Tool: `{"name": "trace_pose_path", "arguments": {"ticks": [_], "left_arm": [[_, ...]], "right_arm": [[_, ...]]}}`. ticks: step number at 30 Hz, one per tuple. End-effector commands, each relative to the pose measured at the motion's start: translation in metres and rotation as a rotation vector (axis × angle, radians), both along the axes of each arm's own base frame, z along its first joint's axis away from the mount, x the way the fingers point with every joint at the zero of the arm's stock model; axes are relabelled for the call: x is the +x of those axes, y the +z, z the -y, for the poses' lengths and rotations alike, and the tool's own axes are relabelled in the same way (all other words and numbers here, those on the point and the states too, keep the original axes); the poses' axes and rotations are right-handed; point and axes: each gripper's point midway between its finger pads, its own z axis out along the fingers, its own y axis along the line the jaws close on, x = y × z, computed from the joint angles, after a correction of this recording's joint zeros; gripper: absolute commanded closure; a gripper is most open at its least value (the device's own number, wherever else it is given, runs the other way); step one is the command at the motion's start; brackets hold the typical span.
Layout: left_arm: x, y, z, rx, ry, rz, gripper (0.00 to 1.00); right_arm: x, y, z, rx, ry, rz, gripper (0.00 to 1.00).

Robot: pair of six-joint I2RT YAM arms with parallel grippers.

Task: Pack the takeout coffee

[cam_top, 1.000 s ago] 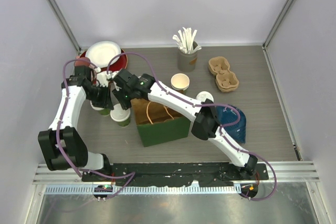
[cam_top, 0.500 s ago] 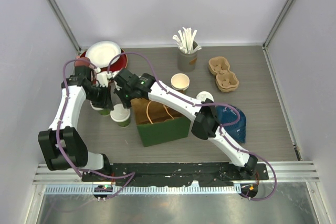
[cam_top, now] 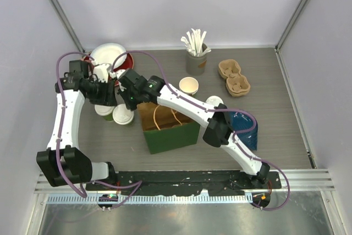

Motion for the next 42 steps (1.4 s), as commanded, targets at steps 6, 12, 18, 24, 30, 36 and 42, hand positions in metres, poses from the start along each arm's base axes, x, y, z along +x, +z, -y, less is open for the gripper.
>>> {"name": "trace_pose_path", "arguments": {"ticks": [6,12,18,24,30,36,42], "left_arm": [[0.01,0.039,-0.006,0.037,0.01,0.126,0.46],[0.013,0.081,0.0,0.017,0.005,0.245,0.34],[0.011,0.107,0.012,-0.044,-0.017,0.289,0.32],[0.009,0.114,0.019,-0.085,-0.031,0.302,0.32],[0.006,0.116,0.04,-0.193,-0.078,0.283,0.36],[0.002,0.121,0.068,-0.208,-0.176,0.283,0.36],[-0.011,0.133,0.106,-0.226,-0.351,0.301,0.28]], "right_arm": [[0.006,0.071,0.003,0.147,-0.045,0.052,0.99],[0.018,0.109,0.011,0.232,-0.094,0.079,0.99],[0.032,0.142,0.022,0.314,-0.147,0.098,0.99],[0.052,0.172,0.042,0.371,-0.236,0.139,0.99],[0.08,0.21,0.078,0.446,-0.332,0.167,0.99],[0.097,0.238,0.127,0.475,-0.416,0.198,0.99],[0.096,0.273,0.181,0.478,-0.486,0.258,0.99]]}}
